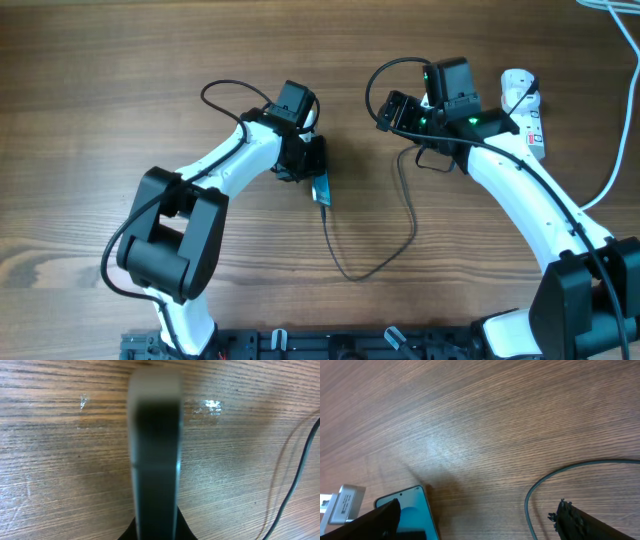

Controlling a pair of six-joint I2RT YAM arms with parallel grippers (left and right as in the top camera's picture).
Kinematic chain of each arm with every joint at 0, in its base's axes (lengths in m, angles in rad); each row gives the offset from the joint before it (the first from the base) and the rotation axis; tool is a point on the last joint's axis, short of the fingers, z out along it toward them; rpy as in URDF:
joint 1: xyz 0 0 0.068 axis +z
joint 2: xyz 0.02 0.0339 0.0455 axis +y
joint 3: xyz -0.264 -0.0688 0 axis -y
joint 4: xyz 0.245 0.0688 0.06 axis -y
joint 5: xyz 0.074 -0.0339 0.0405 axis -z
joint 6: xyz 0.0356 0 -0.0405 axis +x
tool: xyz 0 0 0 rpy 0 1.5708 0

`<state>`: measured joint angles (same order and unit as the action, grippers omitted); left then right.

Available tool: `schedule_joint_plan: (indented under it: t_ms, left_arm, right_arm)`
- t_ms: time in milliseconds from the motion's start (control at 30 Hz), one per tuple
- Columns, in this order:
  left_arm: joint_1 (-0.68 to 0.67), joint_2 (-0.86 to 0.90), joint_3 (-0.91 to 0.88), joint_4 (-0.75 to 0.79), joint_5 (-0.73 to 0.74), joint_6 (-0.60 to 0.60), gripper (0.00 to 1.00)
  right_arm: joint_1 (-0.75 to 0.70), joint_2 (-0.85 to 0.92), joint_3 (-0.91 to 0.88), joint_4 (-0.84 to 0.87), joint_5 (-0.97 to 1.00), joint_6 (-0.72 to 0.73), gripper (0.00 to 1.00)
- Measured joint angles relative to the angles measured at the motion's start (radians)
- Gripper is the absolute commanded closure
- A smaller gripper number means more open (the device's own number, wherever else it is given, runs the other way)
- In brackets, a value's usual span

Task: Plug charger to phone and switch on socket
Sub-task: 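Lower the phone with the left gripper and lay it flat on the table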

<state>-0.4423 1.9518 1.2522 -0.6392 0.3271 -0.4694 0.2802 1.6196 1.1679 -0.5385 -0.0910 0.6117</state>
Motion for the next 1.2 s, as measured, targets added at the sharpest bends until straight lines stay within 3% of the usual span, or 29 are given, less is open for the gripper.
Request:
schedule_joint_plan:
  t_ms: [233, 533, 1133, 1200]
  left_arm:
    - [-0.002, 0.021, 0.000, 0.034, -0.047, -0.003, 0.83]
    - [-0.002, 0.029, 0.000, 0.033, -0.085, -0.003, 0.62]
    - [-0.002, 0.029, 0.001, 0.037, -0.089, -0.003, 0.51]
    - [-0.002, 0.029, 0.002, 0.036, -0.089, -0.003, 0.44]
  right_arm:
    - [0.000, 0.000, 0.000, 0.002, 0.014, 0.006, 0.00]
    - [0.000, 0.000, 0.000, 0.003, 0.014, 0.011, 0.00]
    - [0.000, 0.000, 0.000, 0.003, 0.017, 0.013, 0.00]
    - [0.000, 0.000, 0.000, 0.003, 0.018, 0.013, 0.00]
